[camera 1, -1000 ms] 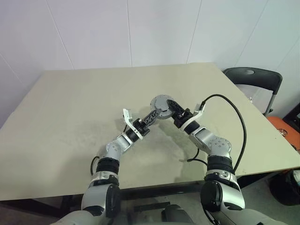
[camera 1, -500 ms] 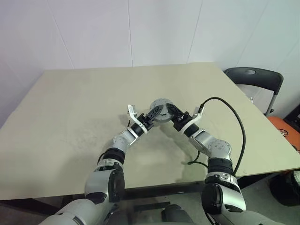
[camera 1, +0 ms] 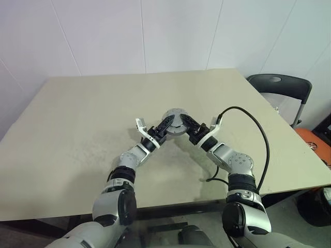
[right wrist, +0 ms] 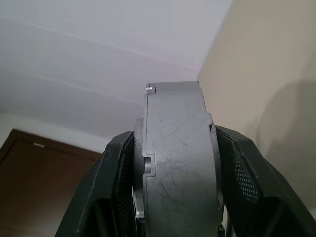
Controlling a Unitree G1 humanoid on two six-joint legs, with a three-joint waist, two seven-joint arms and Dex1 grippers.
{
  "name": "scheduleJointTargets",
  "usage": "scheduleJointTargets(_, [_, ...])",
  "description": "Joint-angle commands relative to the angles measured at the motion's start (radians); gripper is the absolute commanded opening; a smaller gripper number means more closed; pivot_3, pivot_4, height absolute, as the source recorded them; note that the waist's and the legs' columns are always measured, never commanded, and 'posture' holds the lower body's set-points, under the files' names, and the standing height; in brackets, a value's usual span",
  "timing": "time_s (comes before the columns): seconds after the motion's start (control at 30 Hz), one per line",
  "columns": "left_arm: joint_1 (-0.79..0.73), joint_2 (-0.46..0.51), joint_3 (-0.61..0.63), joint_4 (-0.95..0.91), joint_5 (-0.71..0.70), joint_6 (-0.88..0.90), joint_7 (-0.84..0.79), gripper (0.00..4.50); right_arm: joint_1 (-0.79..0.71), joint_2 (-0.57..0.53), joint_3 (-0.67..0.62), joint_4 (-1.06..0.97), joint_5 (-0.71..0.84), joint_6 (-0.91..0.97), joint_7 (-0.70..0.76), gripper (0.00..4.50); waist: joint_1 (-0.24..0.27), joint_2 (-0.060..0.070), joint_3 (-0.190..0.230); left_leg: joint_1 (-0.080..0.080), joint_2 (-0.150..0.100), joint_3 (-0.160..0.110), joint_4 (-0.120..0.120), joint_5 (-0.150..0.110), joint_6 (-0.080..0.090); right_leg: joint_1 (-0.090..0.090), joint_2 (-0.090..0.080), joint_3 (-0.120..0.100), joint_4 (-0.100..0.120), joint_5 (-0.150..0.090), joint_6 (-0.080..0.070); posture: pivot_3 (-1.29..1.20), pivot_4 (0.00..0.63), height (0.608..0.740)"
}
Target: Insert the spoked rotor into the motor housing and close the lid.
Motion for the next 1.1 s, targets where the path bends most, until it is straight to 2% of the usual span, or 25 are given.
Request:
scheduleJointTargets(0.03, [0.001, -0.003, 0.045, -0.078, -0.077, 0.043, -0.007, 2.36, -0.028, -0.001, 0.004, -0.068, 0.036, 0.008, 0.023, 2.1, 0.001, 0.0, 0.0, 0.0, 0.0, -0.001, 0.0, 0.0, 0.0, 0.0, 0.0, 0.0, 0.0, 0.0, 0.0, 0.0, 0.0, 0.74])
scheduleJointTargets(0.33, [0.01, 0.0, 0.052, -0.083, -0.083, 0.05, 0.021, 2.36, -0.039, 0.005, 0.018, -0.092, 0.04, 0.007, 0.033, 2.1, 0.001, 0.0, 0.0, -0.001, 0.0, -0.005, 0.001, 0.001, -0.001, 0.001, 0.0, -0.001, 0.0, 0.0, 0.0, 0.0, 0.0, 0.74])
scheduleJointTargets(0.57, [0.018, -0.005, 0.041, -0.091, -0.075, 0.05, 0.03, 2.36, -0.036, 0.009, 0.017, -0.104, 0.044, 0.004, 0.03, 4.31, 0.001, 0.0, 0.0, -0.001, 0.0, -0.006, 0.001, 0.001, -0.002, 0.0, 0.001, -0.001, 0.001, 0.0, 0.0, 0.0, 0.0, 0.74])
scheduleJointTargets(0.6, [0.018, -0.006, 0.041, -0.093, -0.075, 0.05, 0.031, 2.36, -0.038, 0.007, 0.022, -0.102, 0.035, -0.001, 0.028, 4.46, 0.001, 0.0, 0.0, -0.001, 0.0, -0.006, 0.001, 0.001, -0.002, 0.001, 0.001, -0.001, 0.001, 0.0, 0.0, 0.0, 0.0, 0.74])
scheduleJointTargets(0.8, [0.008, -0.006, 0.069, -0.084, -0.078, -0.03, 0.05, 2.36, -0.037, 0.003, 0.034, -0.091, 0.019, -0.009, 0.031, 4.46, 0.001, 0.0, 0.0, -0.001, -0.001, -0.007, 0.001, 0.001, -0.003, 0.0, 0.001, -0.001, 0.001, 0.0, 0.0, 0.0, 0.0, 0.74])
scheduleJointTargets(0.93, [-0.034, 0.014, 0.164, -0.014, -0.096, -0.226, 0.124, 2.36, -0.032, 0.004, 0.035, -0.091, 0.016, -0.015, 0.032, 4.46, 0.001, 0.0, 0.0, 0.0, -0.001, -0.007, 0.001, 0.002, -0.003, 0.001, 0.001, -0.001, 0.001, 0.0, 0.0, 0.0, 0.0, 0.74])
scheduleJointTargets(1.1, [-0.072, 0.046, 0.257, 0.041, -0.125, -0.369, 0.174, 2.36, -0.03, 0.002, 0.037, -0.086, 0.01, -0.019, 0.035, 4.46, 0.002, 0.0, 0.0, 0.0, 0.0, -0.008, 0.001, 0.002, -0.004, 0.0, 0.003, -0.001, 0.002, 0.0, 0.0, 0.0, 0.0, 0.74])
